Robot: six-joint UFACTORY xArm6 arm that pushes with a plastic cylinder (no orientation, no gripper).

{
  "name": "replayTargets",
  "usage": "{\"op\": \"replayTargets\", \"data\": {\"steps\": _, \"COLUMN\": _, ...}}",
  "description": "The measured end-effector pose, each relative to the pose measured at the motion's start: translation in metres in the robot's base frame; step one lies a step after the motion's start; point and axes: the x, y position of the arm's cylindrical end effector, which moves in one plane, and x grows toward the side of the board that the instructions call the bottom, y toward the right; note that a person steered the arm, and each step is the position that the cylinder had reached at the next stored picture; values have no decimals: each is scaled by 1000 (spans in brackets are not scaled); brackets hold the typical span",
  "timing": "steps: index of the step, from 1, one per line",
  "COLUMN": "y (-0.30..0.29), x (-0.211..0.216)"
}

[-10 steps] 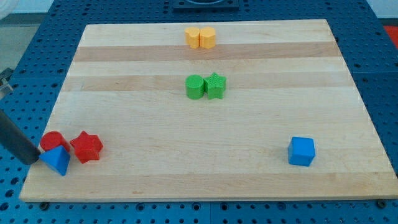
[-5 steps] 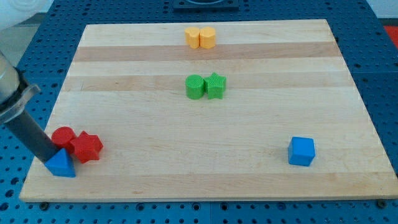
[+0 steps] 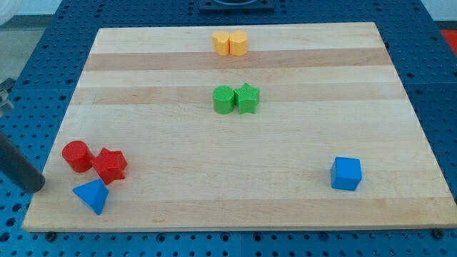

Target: Place blue triangle in between red star and blue cube

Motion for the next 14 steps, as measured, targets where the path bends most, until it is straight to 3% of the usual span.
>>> {"op": "replayTargets", "data": {"steps": 3, "y": 98, "x": 13}}
{"op": "replayTargets", "data": {"steps": 5, "y": 69, "x": 38}}
{"op": "replayTargets", "data": {"steps": 6, "y": 93, "x": 43}}
{"op": "replayTargets", "data": {"steps": 9, "y": 244, "x": 7}}
{"op": "replayTargets", "data": {"steps": 10, "y": 241, "x": 9}}
{"op": "replayTargets", "data": {"steps": 12, "y": 140, "x": 19}}
{"op": "replayTargets", "data": {"steps": 14, "y": 129, "x": 6}}
